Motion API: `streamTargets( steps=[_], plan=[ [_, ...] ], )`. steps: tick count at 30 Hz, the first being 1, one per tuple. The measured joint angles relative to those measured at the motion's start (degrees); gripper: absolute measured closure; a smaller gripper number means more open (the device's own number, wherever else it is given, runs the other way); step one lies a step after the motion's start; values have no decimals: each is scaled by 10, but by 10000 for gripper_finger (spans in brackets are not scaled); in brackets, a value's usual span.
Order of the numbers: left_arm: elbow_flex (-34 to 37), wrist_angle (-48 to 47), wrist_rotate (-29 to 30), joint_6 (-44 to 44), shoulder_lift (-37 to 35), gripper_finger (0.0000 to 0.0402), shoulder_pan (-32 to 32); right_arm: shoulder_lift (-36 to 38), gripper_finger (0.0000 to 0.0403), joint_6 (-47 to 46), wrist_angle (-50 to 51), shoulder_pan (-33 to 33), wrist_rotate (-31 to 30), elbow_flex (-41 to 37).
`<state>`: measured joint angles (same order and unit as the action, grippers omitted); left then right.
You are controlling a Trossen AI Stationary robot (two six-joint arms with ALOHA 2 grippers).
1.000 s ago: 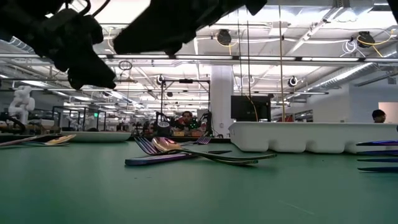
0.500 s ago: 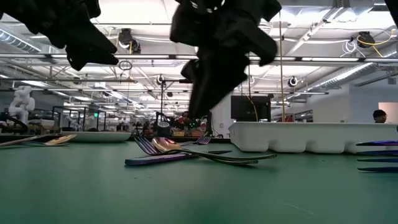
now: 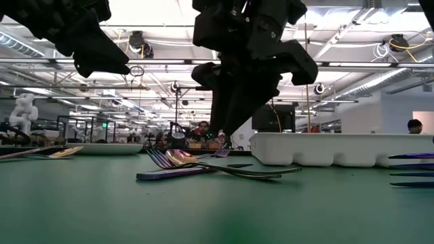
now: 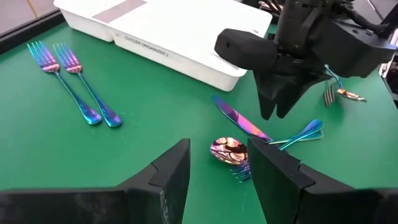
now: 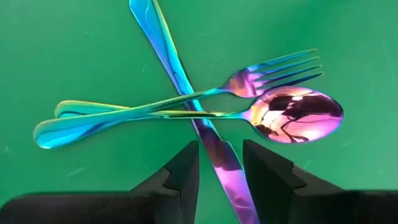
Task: Sort silverware
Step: Put the blue knife into the white cutlery tray
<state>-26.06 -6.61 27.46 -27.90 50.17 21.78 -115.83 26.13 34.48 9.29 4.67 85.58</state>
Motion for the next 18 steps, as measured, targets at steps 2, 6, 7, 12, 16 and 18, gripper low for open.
streamTargets(
  steps=[2, 6, 7, 12, 16, 18],
  plan=[
    [0, 0, 0, 3, 0, 240, 0, -3, 289, 8, -1, -4, 2, 0],
    [0, 1, 0, 14, 0, 240, 0, -19, 289, 25, -12, -7, 21, 0],
    [0, 1, 0, 14, 0, 240, -1, -23, 289, 31, -14, -7, 29, 0],
    [0, 0, 0, 18, 0, 240, -10, -26, 289, 65, -18, -5, 31, -1],
    [0, 0, 0, 18, 0, 240, -16, -29, 289, 66, -24, -5, 33, -1],
    [0, 0, 0, 18, 0, 240, -17, -33, 289, 67, -31, -5, 33, -1]
  ],
)
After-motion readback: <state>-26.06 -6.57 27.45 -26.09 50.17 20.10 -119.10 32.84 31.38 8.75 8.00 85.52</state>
